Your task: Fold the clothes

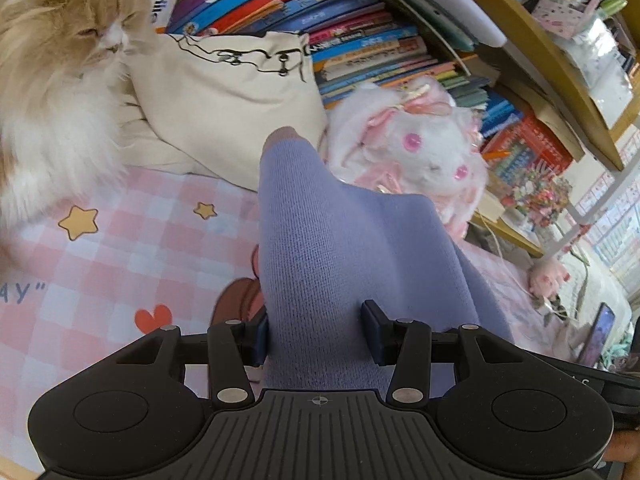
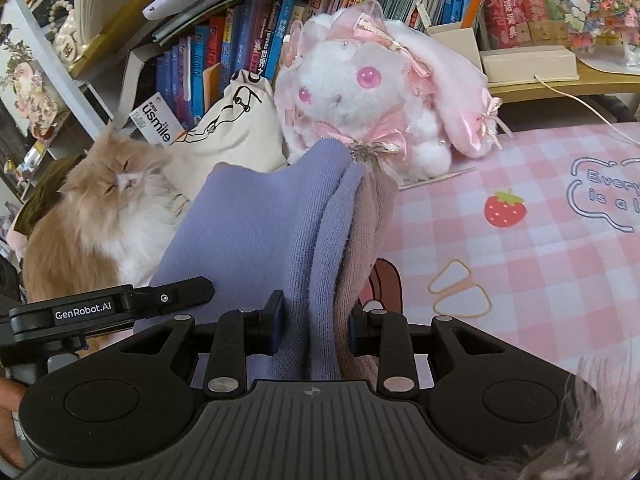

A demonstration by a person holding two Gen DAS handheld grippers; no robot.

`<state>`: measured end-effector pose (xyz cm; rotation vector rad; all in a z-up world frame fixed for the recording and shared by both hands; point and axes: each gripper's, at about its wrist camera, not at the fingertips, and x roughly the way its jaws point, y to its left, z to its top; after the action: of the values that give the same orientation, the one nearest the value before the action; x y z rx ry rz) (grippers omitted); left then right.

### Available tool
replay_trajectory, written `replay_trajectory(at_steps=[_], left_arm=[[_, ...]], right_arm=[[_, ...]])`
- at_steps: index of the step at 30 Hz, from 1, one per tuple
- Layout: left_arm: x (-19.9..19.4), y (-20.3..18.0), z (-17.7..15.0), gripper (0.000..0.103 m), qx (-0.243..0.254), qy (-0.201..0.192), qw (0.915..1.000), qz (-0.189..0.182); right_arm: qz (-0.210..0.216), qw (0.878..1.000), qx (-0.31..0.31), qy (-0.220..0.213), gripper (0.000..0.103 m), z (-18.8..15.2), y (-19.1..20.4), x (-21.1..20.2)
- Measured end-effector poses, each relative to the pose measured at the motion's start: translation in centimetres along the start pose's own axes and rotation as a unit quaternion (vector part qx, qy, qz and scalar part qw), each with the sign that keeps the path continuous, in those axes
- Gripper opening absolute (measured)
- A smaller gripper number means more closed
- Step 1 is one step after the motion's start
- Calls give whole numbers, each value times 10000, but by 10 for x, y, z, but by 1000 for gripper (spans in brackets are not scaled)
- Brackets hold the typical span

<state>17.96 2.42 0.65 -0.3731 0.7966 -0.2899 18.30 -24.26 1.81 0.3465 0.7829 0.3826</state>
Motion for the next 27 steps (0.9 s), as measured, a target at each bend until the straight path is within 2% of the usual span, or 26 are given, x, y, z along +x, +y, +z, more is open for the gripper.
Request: replay_trajectory(at_steps=[5,9,12,16,19,24,27], left_arm=[[10,10,1,46,-109,-14,9999,34],[17,14,1,55,-37,-15,9999,146],[18,14,1,62,-40,-25,9998,209],[14,6,2,65,148,-42,9989,453],[-3,-12,-2,66,624,-302,9929,967],[-28,-41,-28,78,1283,-696,9794,1393],[-38,-53,-51,81,1355,-760,9754,1565]], right_arm=[[-91,9999,-57,-29,27,2,2,13],[-139,9998,168,37,31,0,-6,22],[-202,9994,255,109,39,-2,-11,26],[-370,9991,173,67,57,-2,-10,22],[-505,9987,17,-110,62,-3,-6,7],[-589,9972,-199,-415,65,-23,0,-24],[-730,9953,-420,-481,68,-41,4,-39]])
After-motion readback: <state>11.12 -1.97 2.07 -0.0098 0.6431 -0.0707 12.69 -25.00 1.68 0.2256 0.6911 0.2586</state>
